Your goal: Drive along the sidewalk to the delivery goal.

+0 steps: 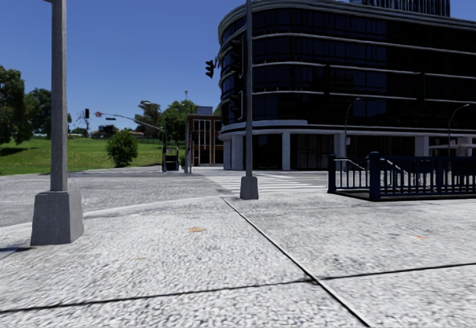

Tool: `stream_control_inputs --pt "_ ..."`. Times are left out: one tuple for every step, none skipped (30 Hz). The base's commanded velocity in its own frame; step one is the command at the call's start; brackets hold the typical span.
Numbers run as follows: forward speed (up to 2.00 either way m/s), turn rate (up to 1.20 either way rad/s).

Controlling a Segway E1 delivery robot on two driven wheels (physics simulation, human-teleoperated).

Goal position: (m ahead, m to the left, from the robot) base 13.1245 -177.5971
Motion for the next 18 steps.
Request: stream_control_inputs --pt "1.58 -0.49" --pt "1.58 -0.49" --pt "1.58 -0.49" --pt "1.58 -0.49" --pt "1.58 -0.49" --pt "1.58 -0.49" --pt "1.58 -0.49" --pt "1.58 -0.49" --pt "1.58 -0.49" --pt "1.58 -0.49" --pt "1.58 -0.49" --pt "1.58 -0.49" --pt "1.58 -0.49" --pt "1.58 -0.49" --pt "1.58 -0.49" --pt "1.58 -0.49" --pt "1.58 -0.49" --pt "1.58 -0.49"
